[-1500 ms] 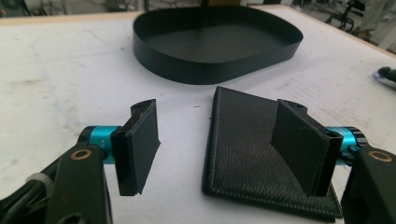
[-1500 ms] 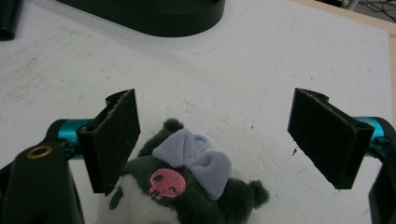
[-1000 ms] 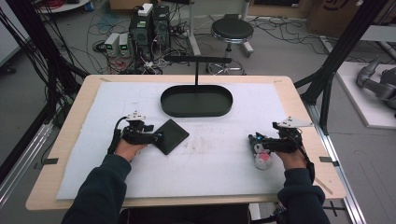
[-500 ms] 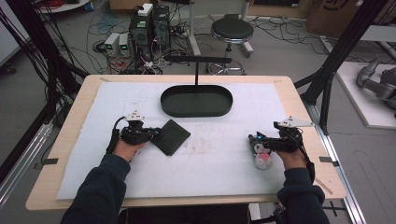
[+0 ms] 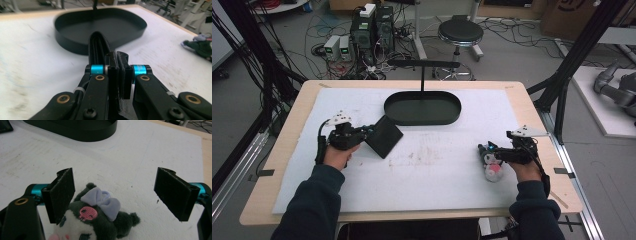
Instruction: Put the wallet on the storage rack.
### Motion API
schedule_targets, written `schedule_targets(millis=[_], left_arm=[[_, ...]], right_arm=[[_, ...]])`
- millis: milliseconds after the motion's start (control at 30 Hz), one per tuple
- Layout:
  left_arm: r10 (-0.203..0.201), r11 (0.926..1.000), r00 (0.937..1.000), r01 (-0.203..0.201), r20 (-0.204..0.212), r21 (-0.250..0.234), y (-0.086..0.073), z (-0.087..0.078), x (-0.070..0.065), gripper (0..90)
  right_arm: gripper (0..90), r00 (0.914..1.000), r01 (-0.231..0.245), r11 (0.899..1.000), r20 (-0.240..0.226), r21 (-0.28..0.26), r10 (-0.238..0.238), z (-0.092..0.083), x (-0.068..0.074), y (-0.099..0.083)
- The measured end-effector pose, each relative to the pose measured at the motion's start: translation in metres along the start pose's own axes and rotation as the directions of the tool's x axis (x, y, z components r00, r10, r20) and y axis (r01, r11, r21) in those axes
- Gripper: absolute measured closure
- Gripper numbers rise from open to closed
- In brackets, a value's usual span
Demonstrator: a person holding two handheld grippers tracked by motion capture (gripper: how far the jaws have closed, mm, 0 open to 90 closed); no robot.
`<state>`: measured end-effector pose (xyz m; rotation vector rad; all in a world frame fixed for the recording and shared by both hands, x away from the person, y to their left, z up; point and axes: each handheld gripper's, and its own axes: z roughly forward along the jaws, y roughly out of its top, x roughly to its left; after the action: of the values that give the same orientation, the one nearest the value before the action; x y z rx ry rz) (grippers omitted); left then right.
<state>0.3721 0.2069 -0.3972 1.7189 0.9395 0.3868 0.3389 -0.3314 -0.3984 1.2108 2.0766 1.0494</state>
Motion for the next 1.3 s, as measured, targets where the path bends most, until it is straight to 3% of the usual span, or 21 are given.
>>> schedule_targets(millis=[133, 200, 600, 833, 967, 1000, 1067, 1100, 1133, 1233, 1267, 1300], left_arm=[[0.044, 0.999, 0.999, -0.044, -0.008, 0.005, 0.018, -0.011, -0.002, 87.5], [0.046, 0.9988, 0.9989, -0.046, 0.003, 0.017, 0.021, -0.013, -0.004, 87.5], [0.056, 0.9971, 0.9949, -0.06, 0.084, 0.046, 0.004, -0.007, -0.029, 87.4], [0.052, 0.9978, 0.9947, -0.055, 0.089, 0.036, -0.006, -0.009, -0.034, 87.0], [0.077, 0.996, 0.9923, -0.081, 0.098, 0.038, -0.005, -0.008, -0.038, 84.1], [0.093, 0.9948, 0.9913, -0.097, 0.093, 0.031, -0.004, -0.007, -0.038, 80.2], [0.101, 0.9947, 0.9911, -0.102, 0.088, 0.012, -0.003, -0.007, -0.04, 61.6], [0.101, 0.9947, 0.9911, -0.102, 0.088, 0.012, -0.003, -0.007, -0.04, 57.5], [0.138, 0.9903, 0.9894, -0.137, 0.045, -0.021, -0.001, -0.008, -0.042, 51.5], [0.177, 0.9833, 0.9817, -0.179, -0.07, -0.03, 0.0, -0.008, -0.041, 36.1], [0.179, 0.9829, 0.9792, -0.182, -0.096, -0.026, -0.001, -0.007, -0.04, 32.2], [0.179, 0.9829, 0.9792, -0.182, -0.096, -0.026, -0.001, -0.007, -0.04, 29.3]], right_arm=[[17.2, 1.0, 0.001, 1.0, 0.001, 0.001, -0.001, 0.0, 0.0, 0.0], [17.2, 1.0, 0.001, 1.0, 0.003, 0.003, -0.001, 0.0, 0.001, 0.0], [17.2, 1.0, -0.002, 1.0, 0.004, -0.001, 0.002, -0.002, 0.0, 0.0], [17.2, 1.0, -0.003, 1.0, 0.004, 0.001, 0.003, -0.001, 0.0, 0.0], [17.2, 1.0, -0.002, 1.0, 0.002, 0.005, 0.002, -0.001, 0.001, 0.0], [17.2, 1.0, -0.001, 1.0, 0.002, 0.006, 0.001, -0.001, 0.001, 0.0], [17.2, 1.0, -0.001, 1.0, 0.002, 0.007, 0.001, -0.001, 0.001, 0.0], [17.2, 1.0, -0.002, 1.0, 0.002, 0.006, 0.002, -0.001, 0.001, 0.0], [17.2, 1.0, -0.002, 1.0, 0.002, 0.006, 0.002, -0.001, 0.001, 0.0], [17.2, 1.0, 0.0, 1.0, 0.003, 0.006, 0.0, -0.001, 0.001, 0.0], [17.2, 1.0, 0.0, 1.0, 0.001, 0.005, 0.0, -0.001, 0.001, 0.0], [17.2, 1.0, 0.001, 1.0, 0.001, 0.006, -0.001, -0.001, 0.001, -0.001]])
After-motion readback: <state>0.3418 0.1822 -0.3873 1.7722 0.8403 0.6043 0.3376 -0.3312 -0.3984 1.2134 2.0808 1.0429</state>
